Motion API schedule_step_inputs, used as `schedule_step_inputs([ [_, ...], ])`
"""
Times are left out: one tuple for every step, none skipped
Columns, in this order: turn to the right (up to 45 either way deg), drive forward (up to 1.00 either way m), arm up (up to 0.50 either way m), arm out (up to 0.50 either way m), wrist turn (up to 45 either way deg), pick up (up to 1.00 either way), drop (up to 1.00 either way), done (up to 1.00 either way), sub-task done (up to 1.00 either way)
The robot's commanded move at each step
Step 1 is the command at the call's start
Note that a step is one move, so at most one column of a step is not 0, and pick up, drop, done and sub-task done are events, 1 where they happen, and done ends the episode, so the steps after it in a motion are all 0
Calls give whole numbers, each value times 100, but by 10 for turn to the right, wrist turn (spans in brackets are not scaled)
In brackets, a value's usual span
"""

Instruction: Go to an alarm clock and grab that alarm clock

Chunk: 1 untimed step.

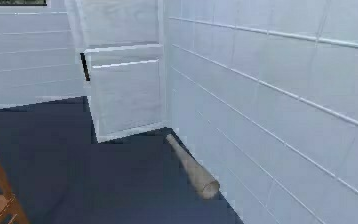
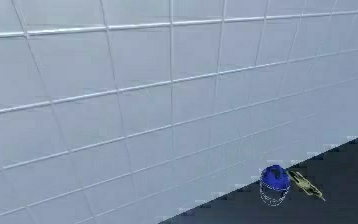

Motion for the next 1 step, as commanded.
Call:
schedule_step_inputs([
  [-270, 0, 0, 0, 0, 0, 0, 0, 0],
])
